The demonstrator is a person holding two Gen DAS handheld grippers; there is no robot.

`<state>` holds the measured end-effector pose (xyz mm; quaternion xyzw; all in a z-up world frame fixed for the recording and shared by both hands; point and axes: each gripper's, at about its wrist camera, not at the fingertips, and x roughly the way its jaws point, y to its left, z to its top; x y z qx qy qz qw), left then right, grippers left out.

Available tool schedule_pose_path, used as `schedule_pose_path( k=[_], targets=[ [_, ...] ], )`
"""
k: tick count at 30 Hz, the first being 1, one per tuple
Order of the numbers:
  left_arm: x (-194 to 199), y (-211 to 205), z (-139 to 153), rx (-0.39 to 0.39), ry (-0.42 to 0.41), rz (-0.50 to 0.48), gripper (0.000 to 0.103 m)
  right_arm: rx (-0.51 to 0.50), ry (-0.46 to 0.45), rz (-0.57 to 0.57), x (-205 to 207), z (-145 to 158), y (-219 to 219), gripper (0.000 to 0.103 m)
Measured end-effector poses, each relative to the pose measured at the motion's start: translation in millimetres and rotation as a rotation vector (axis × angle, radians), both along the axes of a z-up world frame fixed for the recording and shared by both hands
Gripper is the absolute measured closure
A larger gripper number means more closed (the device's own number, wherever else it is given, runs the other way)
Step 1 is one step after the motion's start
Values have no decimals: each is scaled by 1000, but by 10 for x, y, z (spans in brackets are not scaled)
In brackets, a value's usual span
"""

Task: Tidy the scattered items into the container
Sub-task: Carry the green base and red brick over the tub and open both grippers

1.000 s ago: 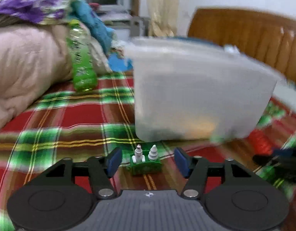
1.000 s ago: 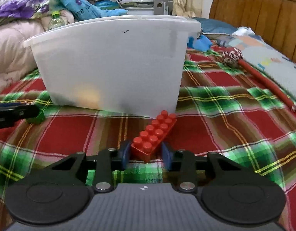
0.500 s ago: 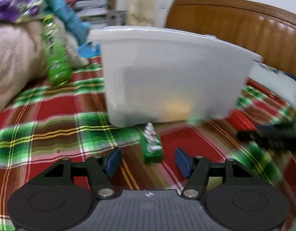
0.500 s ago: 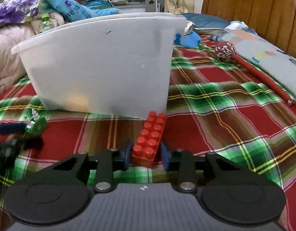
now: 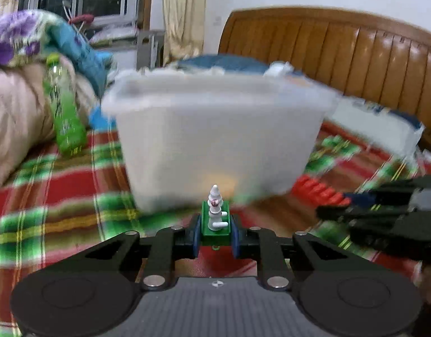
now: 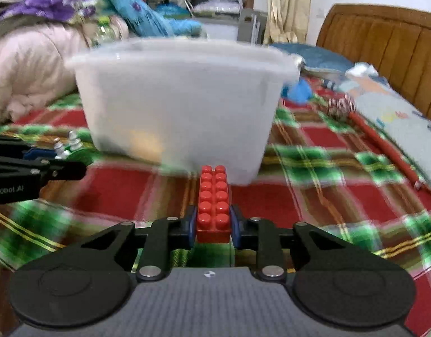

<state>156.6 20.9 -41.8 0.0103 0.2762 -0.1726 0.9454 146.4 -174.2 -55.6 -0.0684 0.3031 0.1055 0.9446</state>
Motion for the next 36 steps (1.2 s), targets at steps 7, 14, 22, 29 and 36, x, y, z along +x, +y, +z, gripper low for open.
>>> schedule_pose_path(
  k=[7, 14, 22, 29, 36],
  targets=[
    [-139, -106, 635, -84, -125, -2, 79, 1, -141, 47, -188, 545, 91, 76],
    [-49, -128, 943, -74, -206, 3, 79, 0, -249, 96, -210, 911, 210, 76],
    [340, -127, 1024, -30, -212, 27, 79, 20, -274, 87, 134, 1040, 227, 76],
    [782, -117, 934, -30, -161, 63, 79, 21, -241, 56, 567, 1009, 138, 76],
    [1131, -112, 718, -22, -85, 103, 79, 47, -171, 31, 934, 889, 82, 76]
  ],
)
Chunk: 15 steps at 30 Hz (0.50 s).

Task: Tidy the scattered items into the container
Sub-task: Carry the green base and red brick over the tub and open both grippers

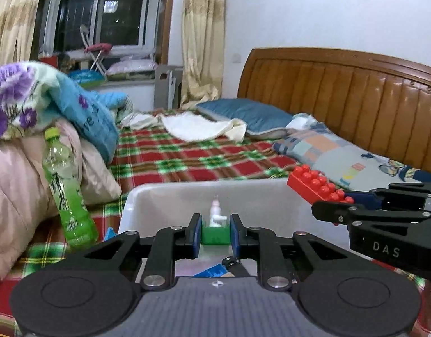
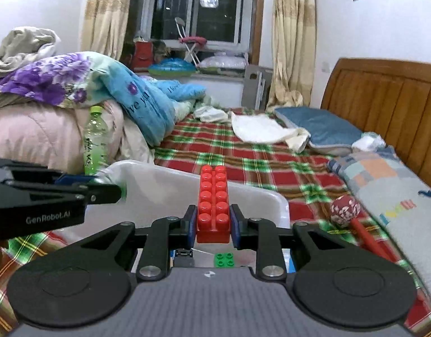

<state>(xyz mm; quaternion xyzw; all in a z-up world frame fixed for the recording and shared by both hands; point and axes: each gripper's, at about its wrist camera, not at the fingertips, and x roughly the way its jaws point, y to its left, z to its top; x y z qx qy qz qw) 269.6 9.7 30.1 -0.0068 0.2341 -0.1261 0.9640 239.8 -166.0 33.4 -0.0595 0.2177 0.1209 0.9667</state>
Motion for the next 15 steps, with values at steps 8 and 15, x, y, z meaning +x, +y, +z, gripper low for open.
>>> schedule_pose_path(
  k=[8, 15],
  targets=[
    [115, 41, -156, 1, 44, 21, 70, 0, 81, -8, 171, -198, 38, 68],
    [-58, 68, -47, -25, 3, 39, 37, -5, 55, -11, 78, -142, 31, 53]
  ],
)
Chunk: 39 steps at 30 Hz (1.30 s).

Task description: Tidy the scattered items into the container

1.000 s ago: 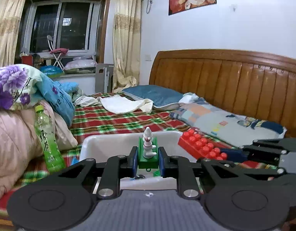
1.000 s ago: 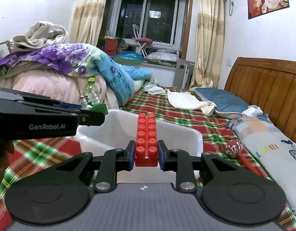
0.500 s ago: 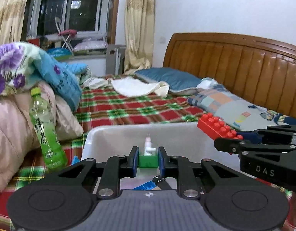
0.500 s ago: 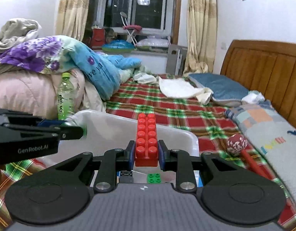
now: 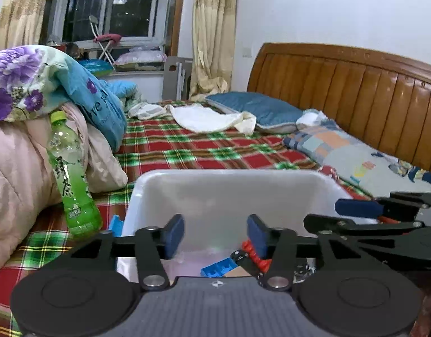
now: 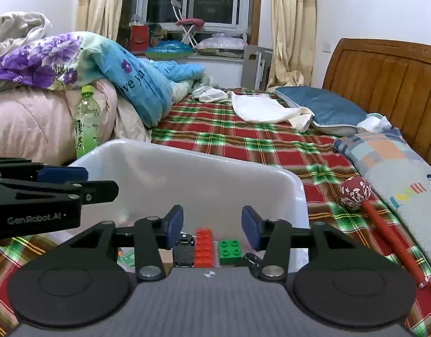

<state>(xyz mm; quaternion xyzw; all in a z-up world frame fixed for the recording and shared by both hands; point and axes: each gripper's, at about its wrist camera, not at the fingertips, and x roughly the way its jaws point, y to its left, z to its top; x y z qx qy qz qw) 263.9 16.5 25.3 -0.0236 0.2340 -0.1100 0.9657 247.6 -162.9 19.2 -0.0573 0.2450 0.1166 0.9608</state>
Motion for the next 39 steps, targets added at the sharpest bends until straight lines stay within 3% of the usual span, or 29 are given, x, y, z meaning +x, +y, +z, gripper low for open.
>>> schedule_pose_path(
  k=[5, 8, 11, 13, 19, 32, 39],
  targets=[
    [-200, -33, 138, 22, -28, 11, 24, 0, -11, 3, -115, 81, -19, 51],
    [-347, -93, 209, 67, -43, 11, 23, 7, -8, -1, -219, 133, -33, 48],
    [-491, -142, 271, 84, -43, 29, 22, 15, 5, 0, -331, 168, -31, 39],
    [-585, -153, 311, 80, -48, 29, 22, 12, 11, -8, -411, 178, -34, 38],
    [-754, -117, 365, 25, -10, 5, 22, 3, 35, -10, -592, 218, 1, 23],
    [-858, -48, 377, 17, 44, 52, 20, -7, 48, -20, -756, 215, 25, 21],
    [-809, -133, 395, 87, 38, 82, 14, -5, 49, -26, -798, 202, 10, 21]
  ],
)
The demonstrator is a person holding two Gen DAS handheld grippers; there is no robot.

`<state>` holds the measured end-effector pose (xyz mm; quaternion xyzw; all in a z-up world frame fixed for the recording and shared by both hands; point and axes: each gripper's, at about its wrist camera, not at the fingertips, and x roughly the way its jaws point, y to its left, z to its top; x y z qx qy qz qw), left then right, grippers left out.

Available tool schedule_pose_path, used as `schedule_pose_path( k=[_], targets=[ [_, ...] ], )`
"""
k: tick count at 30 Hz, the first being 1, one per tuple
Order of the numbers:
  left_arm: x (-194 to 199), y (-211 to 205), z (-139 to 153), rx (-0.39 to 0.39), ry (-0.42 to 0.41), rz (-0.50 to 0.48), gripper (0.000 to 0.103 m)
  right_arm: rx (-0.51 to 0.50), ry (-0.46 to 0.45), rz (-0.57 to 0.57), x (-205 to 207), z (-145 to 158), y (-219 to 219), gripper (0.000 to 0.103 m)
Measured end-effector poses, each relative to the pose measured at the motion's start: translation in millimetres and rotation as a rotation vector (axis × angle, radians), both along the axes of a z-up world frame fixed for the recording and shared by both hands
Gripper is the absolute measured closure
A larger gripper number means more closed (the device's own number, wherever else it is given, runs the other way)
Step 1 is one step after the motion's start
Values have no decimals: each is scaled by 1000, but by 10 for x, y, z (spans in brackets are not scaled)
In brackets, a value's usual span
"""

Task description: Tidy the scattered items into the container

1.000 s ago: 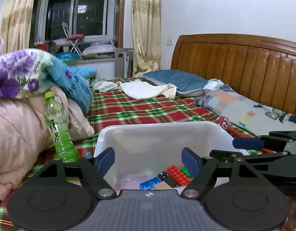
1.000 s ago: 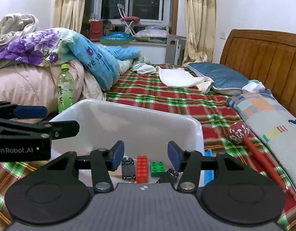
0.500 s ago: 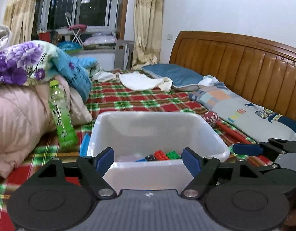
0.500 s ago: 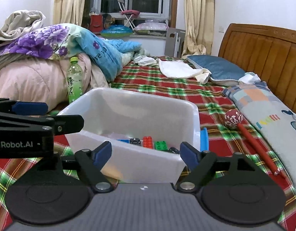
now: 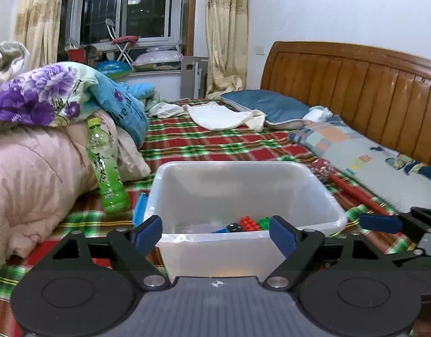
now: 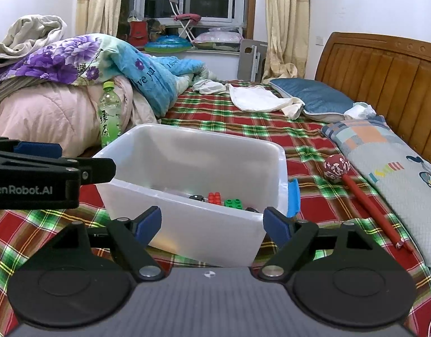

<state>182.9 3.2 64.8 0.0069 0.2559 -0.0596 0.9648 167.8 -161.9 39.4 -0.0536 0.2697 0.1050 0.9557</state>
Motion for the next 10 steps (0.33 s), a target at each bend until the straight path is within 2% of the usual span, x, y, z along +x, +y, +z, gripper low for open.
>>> schedule_pose_path(
  k=[10],
  targets=[
    [20, -140, 1, 26, -19, -31, 14, 6, 16, -14, 61, -56, -31, 21]
  ],
)
